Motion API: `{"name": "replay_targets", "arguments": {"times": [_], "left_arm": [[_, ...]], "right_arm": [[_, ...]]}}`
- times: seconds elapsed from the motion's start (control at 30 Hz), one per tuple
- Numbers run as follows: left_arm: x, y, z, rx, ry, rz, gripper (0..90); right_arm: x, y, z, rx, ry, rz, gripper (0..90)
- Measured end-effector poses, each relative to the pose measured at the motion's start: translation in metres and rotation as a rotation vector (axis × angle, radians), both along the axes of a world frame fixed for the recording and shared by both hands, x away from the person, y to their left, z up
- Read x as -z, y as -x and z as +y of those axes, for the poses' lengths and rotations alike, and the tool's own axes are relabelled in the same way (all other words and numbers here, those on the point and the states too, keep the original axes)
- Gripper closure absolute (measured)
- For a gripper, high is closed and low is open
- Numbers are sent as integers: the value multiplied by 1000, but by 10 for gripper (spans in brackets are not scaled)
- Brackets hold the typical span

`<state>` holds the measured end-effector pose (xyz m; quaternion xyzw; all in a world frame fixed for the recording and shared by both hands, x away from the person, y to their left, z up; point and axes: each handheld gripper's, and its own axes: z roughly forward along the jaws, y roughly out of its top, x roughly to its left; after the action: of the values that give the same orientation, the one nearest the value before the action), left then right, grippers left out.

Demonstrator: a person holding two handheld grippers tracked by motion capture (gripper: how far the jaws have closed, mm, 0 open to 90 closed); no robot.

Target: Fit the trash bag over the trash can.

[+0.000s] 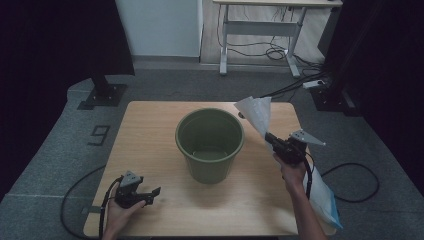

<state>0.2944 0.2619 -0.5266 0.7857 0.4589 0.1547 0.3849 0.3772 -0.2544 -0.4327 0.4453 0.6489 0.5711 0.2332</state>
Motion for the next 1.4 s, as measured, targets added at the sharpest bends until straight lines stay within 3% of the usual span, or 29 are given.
{"name": "replay_targets", "arguments": {"times": [0.13,0.27,0.4,0.53,0.67,0.97,1.0,1.13,1.2,1.4], "left_arm": [[0,-1,1,-3,5,2,148],[1,-1,1,1,9,2,149],[0,-1,1,2,11,0,148],[1,-2,1,2,10,3,149],[1,-2,0,3,11,6,149],[0,-2,0,1,12,2,149],[0,-2,1,0,12,2,149],[0,-2,1,-1,12,1,149],[0,-1,1,0,12,1,149],[0,-1,1,-1,13,1,150]], "right_arm": [[-17,5,-2,-2,-19,-28,886],[-50,17,-2,-7,-46,-93,886],[-66,23,1,-16,-52,-128,886],[-88,35,12,-46,-38,-186,886],[-99,43,21,-75,-12,-212,886],[-94,51,46,-166,16,-206,886],[-89,51,55,-194,35,-194,885],[-80,51,70,-220,79,-176,885],[-69,49,84,-257,110,-141,885],[-52,46,101,-304,132,-101,885]]}}
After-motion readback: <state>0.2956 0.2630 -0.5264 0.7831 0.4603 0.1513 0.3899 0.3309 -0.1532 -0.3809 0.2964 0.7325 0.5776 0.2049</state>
